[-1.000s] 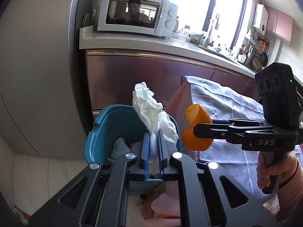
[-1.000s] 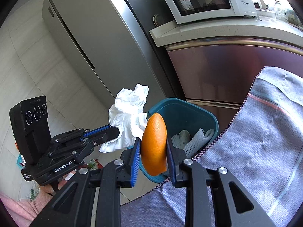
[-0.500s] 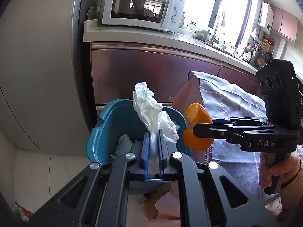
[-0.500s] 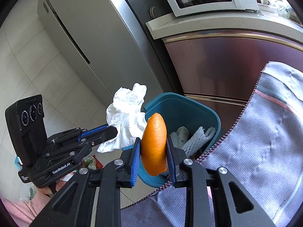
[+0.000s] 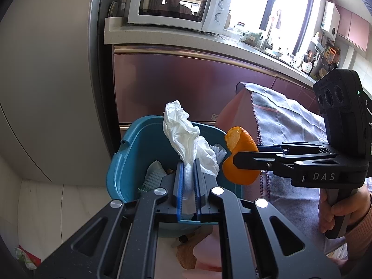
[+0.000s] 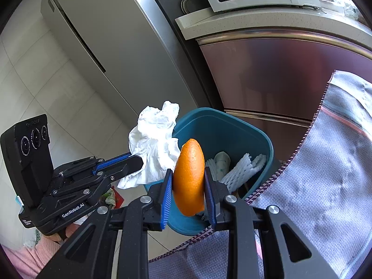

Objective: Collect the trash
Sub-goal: 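Hold the tissue and orange peel above the teal bin opening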

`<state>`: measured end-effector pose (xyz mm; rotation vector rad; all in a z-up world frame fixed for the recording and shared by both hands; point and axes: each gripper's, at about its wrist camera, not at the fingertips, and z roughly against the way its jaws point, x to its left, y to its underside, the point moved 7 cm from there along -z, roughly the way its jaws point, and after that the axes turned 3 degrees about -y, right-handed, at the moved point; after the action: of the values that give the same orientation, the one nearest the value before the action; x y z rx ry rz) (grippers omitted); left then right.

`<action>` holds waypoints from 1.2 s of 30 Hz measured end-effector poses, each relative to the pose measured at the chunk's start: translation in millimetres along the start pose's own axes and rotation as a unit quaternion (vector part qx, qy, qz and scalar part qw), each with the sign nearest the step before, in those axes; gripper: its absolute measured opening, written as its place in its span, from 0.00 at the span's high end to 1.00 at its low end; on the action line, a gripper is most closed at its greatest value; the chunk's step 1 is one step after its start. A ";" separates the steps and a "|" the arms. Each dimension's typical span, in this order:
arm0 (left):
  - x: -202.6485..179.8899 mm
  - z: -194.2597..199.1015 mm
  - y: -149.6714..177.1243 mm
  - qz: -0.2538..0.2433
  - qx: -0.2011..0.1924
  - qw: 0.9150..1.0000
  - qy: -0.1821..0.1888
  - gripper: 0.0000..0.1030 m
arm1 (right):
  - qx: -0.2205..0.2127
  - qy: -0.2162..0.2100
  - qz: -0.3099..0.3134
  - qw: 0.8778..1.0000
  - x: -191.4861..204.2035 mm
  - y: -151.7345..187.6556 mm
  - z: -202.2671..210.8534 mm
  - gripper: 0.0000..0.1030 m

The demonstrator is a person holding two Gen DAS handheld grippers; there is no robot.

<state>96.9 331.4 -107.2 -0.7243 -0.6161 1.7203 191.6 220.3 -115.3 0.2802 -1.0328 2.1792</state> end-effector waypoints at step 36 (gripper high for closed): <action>5.7 -44.2 13.0 0.012 0.037 0.999 -0.019 0.92 | 0.047 0.018 0.001 0.999 -6.0 -5.7 -24.5 0.76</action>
<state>119.9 335.4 -147.3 -0.6495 -0.5684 1.7729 202.2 238.2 -130.8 0.2816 -0.9120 2.2308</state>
